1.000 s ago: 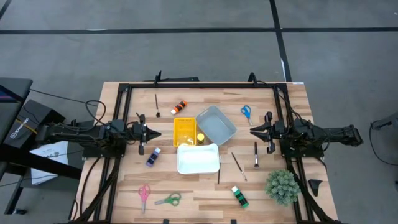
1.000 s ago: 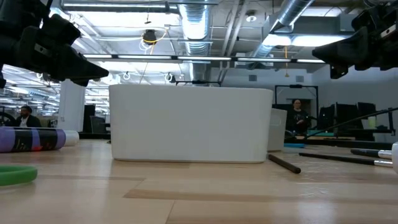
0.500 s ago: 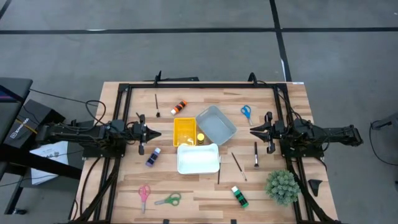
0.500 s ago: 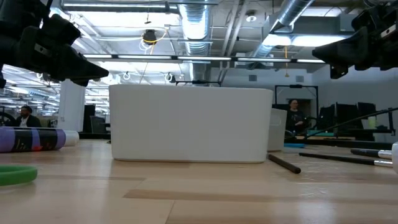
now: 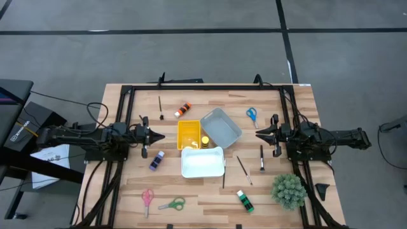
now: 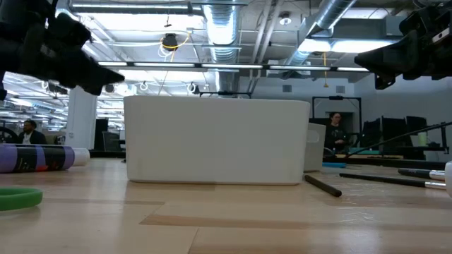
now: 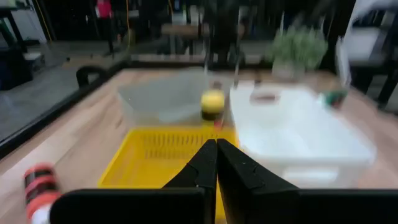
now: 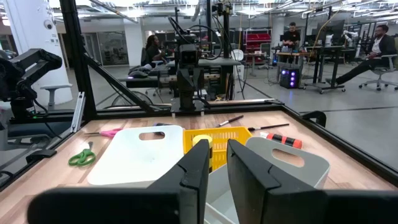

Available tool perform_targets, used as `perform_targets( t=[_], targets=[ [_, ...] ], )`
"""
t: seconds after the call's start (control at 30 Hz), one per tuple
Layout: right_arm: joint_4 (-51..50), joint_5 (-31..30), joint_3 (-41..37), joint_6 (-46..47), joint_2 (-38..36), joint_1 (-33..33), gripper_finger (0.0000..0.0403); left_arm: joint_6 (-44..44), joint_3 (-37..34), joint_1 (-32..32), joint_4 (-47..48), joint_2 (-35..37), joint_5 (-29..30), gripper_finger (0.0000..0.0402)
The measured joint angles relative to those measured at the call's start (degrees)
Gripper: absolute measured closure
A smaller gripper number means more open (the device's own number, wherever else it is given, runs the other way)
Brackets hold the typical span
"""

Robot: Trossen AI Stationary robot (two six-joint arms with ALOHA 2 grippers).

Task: Pick & Place Paint Supplies
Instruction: Put the purple paint bottle into the yellow bin

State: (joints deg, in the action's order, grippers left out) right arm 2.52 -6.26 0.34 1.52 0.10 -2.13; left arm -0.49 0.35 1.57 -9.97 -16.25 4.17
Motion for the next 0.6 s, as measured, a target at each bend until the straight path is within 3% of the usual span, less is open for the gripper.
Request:
perform_targets(
  t=[0.07,0.17,0.3,0.4,0.53,0.6],
  targets=[
    [0.01,0.0,0.02,0.0,0.0,-0.01,0.0349,-6.94,0.0,0.01,-4.99,0.0,-0.96,0.0399],
    [0.01,-0.11,-0.01,0.01,0.0,0.0,0.0349,-24.37,-0.01,0.01,-16.38,0.0,-2.05,0.0399],
    [1.13,-7.26,0.01,0.0,0.0,0.06,0.0349,-37.14,-0.01,-0.01,-34.2,0.02,2.59,0.0399],
    [4.46,-11.97,0.01,3.2,0.0,0.06,0.0349,-37.66,-0.01,-0.01,-45.22,0.02,5.46,0.0399],
    [13.93,-14.91,-0.01,19.78,0.02,0.06,0.0349,-31.64,-0.01,-0.01,-56.61,0.02,10.39,0.0399],
    [20.24,-16.33,0.0,23.64,0.02,0.06,0.0349,-27.89,-0.01,-0.01,-61.01,0.02,12.54,0.0399]
  ],
)
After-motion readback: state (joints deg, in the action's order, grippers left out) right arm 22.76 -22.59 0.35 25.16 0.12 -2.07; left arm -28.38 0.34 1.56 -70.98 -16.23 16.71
